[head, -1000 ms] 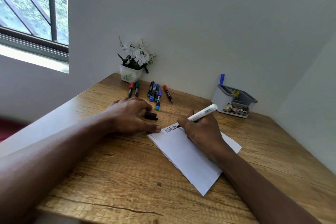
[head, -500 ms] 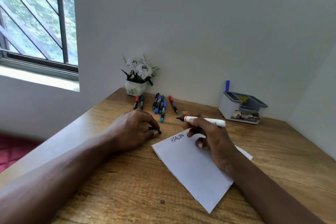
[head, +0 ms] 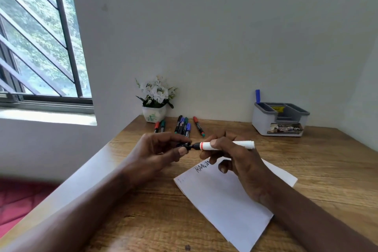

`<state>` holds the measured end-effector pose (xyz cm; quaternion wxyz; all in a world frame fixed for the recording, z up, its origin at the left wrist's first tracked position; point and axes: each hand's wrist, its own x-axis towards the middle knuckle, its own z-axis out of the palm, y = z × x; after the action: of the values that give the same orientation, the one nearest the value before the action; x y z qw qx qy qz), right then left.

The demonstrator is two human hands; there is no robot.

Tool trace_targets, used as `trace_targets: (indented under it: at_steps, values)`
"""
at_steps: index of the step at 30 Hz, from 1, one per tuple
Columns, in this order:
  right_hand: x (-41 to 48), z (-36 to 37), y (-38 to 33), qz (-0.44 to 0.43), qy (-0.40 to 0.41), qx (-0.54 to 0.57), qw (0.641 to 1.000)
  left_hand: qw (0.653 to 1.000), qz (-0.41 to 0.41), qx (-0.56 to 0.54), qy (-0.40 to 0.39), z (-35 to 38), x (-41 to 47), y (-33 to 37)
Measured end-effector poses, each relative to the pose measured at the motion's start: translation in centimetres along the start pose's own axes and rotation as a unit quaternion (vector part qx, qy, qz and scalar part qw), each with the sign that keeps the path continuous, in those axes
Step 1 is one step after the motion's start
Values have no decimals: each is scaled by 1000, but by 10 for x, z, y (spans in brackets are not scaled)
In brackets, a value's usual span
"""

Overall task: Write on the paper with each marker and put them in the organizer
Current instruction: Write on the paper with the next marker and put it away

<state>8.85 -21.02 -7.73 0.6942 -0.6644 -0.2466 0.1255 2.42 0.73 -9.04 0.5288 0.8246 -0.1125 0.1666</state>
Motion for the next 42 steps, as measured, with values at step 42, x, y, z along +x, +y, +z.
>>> trace_targets:
  at_steps: [42]
  values:
    - [4,2,0,-34,37,101,994,982,22,173,76,5,0,0]
